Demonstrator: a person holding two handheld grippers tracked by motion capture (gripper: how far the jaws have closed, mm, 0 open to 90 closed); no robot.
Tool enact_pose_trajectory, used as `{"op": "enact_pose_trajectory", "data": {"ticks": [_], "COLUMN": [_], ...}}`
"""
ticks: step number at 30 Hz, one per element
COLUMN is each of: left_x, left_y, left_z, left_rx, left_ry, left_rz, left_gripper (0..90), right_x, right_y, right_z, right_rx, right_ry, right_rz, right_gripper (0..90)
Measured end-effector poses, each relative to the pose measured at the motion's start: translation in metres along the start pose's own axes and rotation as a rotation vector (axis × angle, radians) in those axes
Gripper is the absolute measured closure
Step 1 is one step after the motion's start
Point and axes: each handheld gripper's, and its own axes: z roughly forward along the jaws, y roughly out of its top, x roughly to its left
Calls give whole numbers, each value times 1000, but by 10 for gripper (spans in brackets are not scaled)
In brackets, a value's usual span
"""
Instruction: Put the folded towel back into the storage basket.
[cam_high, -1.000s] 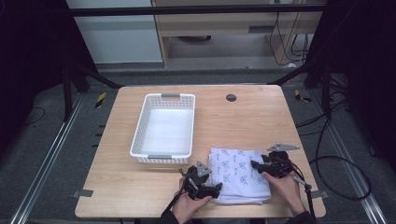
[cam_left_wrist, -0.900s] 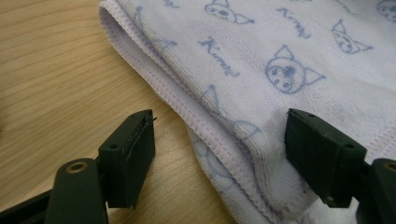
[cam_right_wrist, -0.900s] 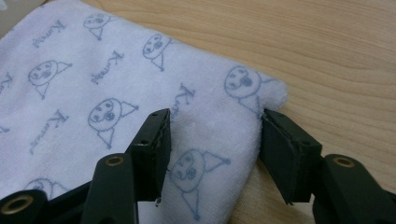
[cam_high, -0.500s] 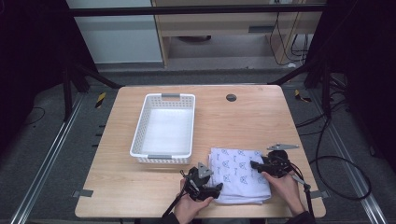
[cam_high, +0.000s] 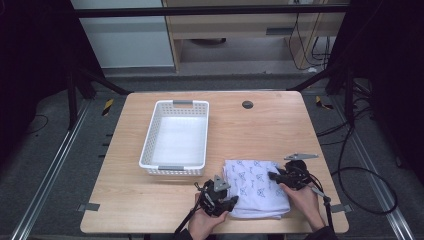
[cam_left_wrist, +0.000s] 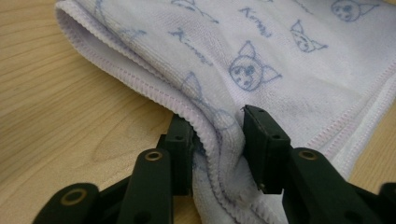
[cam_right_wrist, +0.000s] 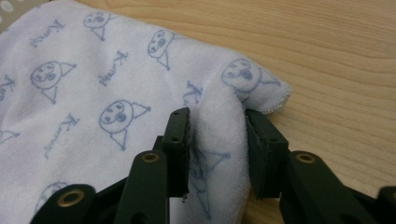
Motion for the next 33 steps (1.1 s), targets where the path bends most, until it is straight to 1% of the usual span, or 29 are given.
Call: {"op": "enact_pose_trajectory", "data": {"ticks": [4,6,7,8,13,14,17,18,20,23,26,30,31,33], "left_x": [1,0,-1,-1,-1,-1,-1,-1,-2,-4,-5,-5,-5,-5], "left_y": [1,1,1,1,0,1,2,2,3,5,6,9,10,11], "left_z": [-1,-1,-2,-2,-5,-7,-8,-9,-12,-16,-19,-25,-28,-30], "left_rx": [0,-2,-5,-5,-24,-24,-29,-32,-37,-50,-56,-75,-85,-90], "left_ry": [-11,-9,-4,-4,-9,-17,-20,-19,-20,-20,-22,-24,-26,-26], "left_rz": [-4,0,6,6,16,15,20,23,24,40,45,49,48,51], "left_gripper": [679,706,712,718,732,735,736,738,738,739,739,740,741,741], "right_x": [0,1,2,3,5,6,8,9,10,11,13,16,17,17], "right_y": [1,2,2,3,5,6,6,6,6,7,7,10,11,12], "right_z": [-1,-2,-2,-3,-5,-8,-11,-15,-17,-20,-21,-28,-32,-33], "right_rx": [2,3,3,5,4,-3,-12,-26,-30,-41,-44,-75,-86,-94], "right_ry": [5,-6,-7,-15,-20,-23,-22,-14,-12,-6,-5,5,10,10], "right_rz": [9,-1,1,-10,-18,-32,-41,-44,-46,-47,-49,-58,-51,-54], "right_gripper": [708,728,733,737,747,748,748,749,750,752,753,754,755,755]}}
